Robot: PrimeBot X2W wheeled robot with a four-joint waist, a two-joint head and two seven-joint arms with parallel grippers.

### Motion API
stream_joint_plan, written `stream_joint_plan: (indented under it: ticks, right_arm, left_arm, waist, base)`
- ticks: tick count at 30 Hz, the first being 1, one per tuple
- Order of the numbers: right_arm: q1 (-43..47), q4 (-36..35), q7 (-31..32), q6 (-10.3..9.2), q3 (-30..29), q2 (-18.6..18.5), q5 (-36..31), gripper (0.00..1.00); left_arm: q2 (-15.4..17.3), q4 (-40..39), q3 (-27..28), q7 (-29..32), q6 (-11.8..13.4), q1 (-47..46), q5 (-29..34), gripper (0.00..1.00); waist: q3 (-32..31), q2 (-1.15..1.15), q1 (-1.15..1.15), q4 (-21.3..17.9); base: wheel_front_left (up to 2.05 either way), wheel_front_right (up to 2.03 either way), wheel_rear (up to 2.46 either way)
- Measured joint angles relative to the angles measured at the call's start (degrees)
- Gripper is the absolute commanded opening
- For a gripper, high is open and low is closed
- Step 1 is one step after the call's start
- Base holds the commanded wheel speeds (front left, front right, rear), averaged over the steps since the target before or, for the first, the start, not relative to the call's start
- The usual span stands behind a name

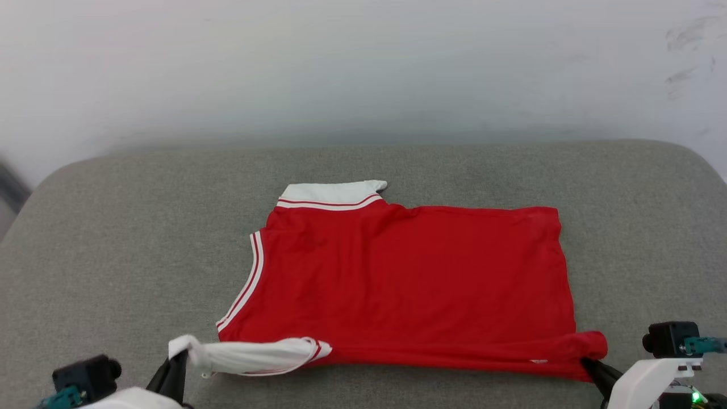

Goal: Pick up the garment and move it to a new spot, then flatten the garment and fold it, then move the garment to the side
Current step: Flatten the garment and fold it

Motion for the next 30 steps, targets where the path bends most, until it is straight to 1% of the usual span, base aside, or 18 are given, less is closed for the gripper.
stream_joint_plan:
  ticks: [3,8,13,18,19,20,21,22,23,24,25,30]
  right_arm:
    - [-1.5,-0.2,1.7,-0.01,-1.4,1.5,-2.6,0.0]
    - [-6.6,0.0,3.0,-0.02,-2.2,3.2,-5.2,0.0]
    - [-11.3,2.1,4.0,-0.02,-2.1,3.5,-7.3,0.0]
    - [-14.9,4.8,3.4,-0.02,-1.2,3.8,-8.6,0.0]
    - [-15.3,5.5,3.0,-0.02,-1.0,4.0,-8.8,0.06]
    - [-15.7,6.3,2.8,-0.02,-0.6,4.1,-9.2,0.25]
    - [-16.0,6.9,2.3,-0.03,-0.3,4.3,-9.4,0.54]
    - [-16.4,7.4,1.8,-0.02,0.0,4.3,-9.6,0.95]
    - [-16.6,7.9,1.3,-0.02,0.4,4.3,-9.6,1.0]
    - [-16.8,8.3,0.8,-0.02,0.8,4.3,-9.8,1.0]
    - [-17.0,8.6,0.2,0.0,1.2,4.4,-9.8,1.0]
    - [-16.6,9.7,-4.0,-0.02,2.7,4.4,-8.6,1.0]
  left_arm:
    - [-1.1,3.0,-1.1,0.4,-2.1,-5.6,0.5,0.0]
    - [-3.4,9.9,-2.9,0.8,-6.1,-15.0,1.3,0.0]
    - [-5.4,17.6,-4.2,0.5,-10.1,-23.2,1.9,0.0]
    - [-7.5,25.5,-5.7,1.7,-13.2,-29.2,1.9,0.0]
    - [-8.0,27.3,-6.0,2.3,-14.0,-30.0,1.6,0.0]
    - [-8.5,28.9,-6.4,2.6,-14.6,-30.7,1.3,0.0]
    - [-8.9,30.8,-6.8,3.2,-15.2,-31.3,1.2,0.0]
    - [-9.2,32.3,-7.1,3.8,-15.8,-31.8,0.8,0.07]
    - [-9.6,34.1,-7.2,4.0,-16.4,-32.3,0.7,0.37]
    - [-10.0,35.4,-7.2,4.1,-16.9,-32.9,0.3,0.81]
    - [-10.4,36.9,-7.4,4.4,-17.4,-33.5,0.0,1.0]
    - [-11.5,42.1,-7.6,4.0,-19.1,-34.7,-0.4,1.0]
  waist:
    - [1.4,0.0,0.01,-0.2]
    - [4.7,0.0,0.02,-0.6]
    - [8.4,0.0,0.02,-0.7]
    - [11.7,0.0,0.02,-0.8]
    - [12.3,0.0,0.02,-0.8]
    - [12.7,0.0,0.02,-0.8]
    - [13.1,0.0,0.02,-0.9]
    - [13.3,0.0,0.02,-1.0]
    - [13.5,0.0,0.02,-1.1]
    - [13.6,0.0,0.02,-1.2]
    - [13.5,0.0,0.02,-1.2]
    - [12.3,0.0,0.02,-1.5]
  base:
    - [0.0,0.0,0.0]
    - [0.0,0.0,0.0]
    - [0.0,0.0,0.0]
    - [0.0,0.0,0.0]
    - [0.0,0.0,0.0]
    - [0.0,0.0,0.0]
    - [0.0,0.0,0.0]
    - [0.0,0.0,0.0]
    - [0.0,0.0,0.0]
    - [0.0,0.0,0.0]
    - [0.0,0.0,0.0]
    - [0.0,0.0,0.0]
